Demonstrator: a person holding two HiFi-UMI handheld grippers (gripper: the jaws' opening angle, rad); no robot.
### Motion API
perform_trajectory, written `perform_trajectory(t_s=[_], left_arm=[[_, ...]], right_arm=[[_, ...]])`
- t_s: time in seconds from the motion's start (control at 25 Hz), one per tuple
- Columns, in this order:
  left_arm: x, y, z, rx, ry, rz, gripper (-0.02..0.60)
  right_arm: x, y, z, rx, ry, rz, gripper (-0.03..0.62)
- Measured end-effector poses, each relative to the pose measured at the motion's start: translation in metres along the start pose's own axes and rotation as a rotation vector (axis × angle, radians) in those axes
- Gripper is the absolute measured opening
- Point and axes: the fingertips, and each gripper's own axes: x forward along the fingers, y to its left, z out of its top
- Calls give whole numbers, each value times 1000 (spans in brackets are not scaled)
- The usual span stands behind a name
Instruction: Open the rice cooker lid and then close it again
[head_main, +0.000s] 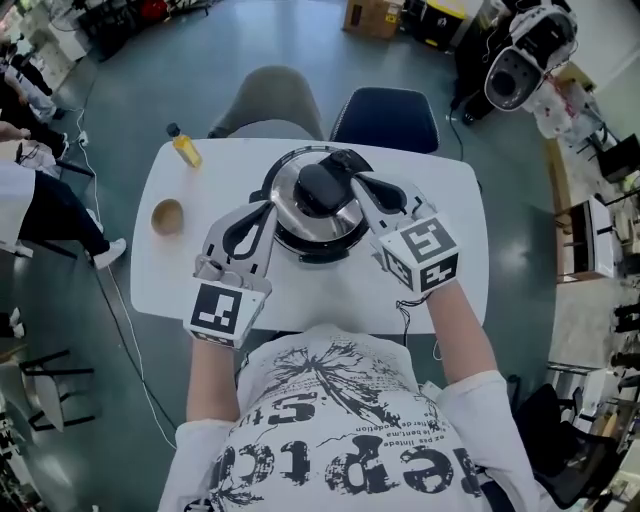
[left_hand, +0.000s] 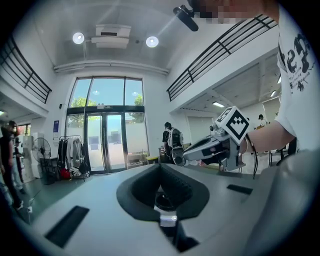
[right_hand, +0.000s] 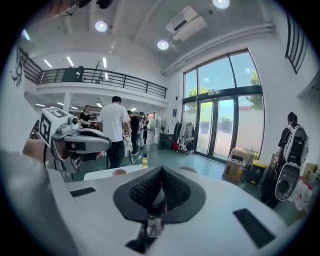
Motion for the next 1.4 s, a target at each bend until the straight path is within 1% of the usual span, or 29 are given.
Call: perform_trajectory(t_s=[0.08, 0.24, 0.36, 0.44, 0.56, 0.72, 0.84, 0.92, 1.04, 1.08, 1.2, 1.36, 1.4], left_arm=[[-2, -7, 2, 13, 27, 1, 14], [-6, -18, 10, 37, 36, 9, 14], [-8, -24, 18, 25, -1, 23, 14], [-8, -28, 16, 31, 18, 26, 14], [-7, -31, 16, 47, 51, 25, 14], [-4, -35, 23, 45, 18, 25, 14], [-1, -35, 25, 51, 17, 23, 14], [0, -36, 25, 55, 25, 23, 14], [2, -37, 32, 31, -24, 38, 14], [2, -36, 31, 29, -23, 41, 14], [0, -34, 23, 49, 29, 38, 14], [0, -33, 26, 43, 26, 37, 14], [1, -33, 27, 36, 14, 39, 14]], right_arm=[[-16, 2, 6, -10, -68, -3, 11], [-42, 5, 8, 2, -173, -17, 11], [-61, 4, 3, -19, -237, -64, 9], [-70, 0, 0, -27, -266, -90, 9], [-77, -6, -1, -7, -279, -108, 9], [-81, -8, 0, -6, -277, -118, 9], [-80, -11, 1, 0, -277, -117, 9], [-81, -12, 1, 5, -273, -111, 9], [-81, -9, 2, -5, -264, -85, 9], [-80, -7, 2, -10, -262, -75, 9], [-78, -2, 4, -15, -268, -53, 9], [-77, 0, 9, -3, -281, -53, 9], [-77, 0, 9, 1, -282, -53, 9]])
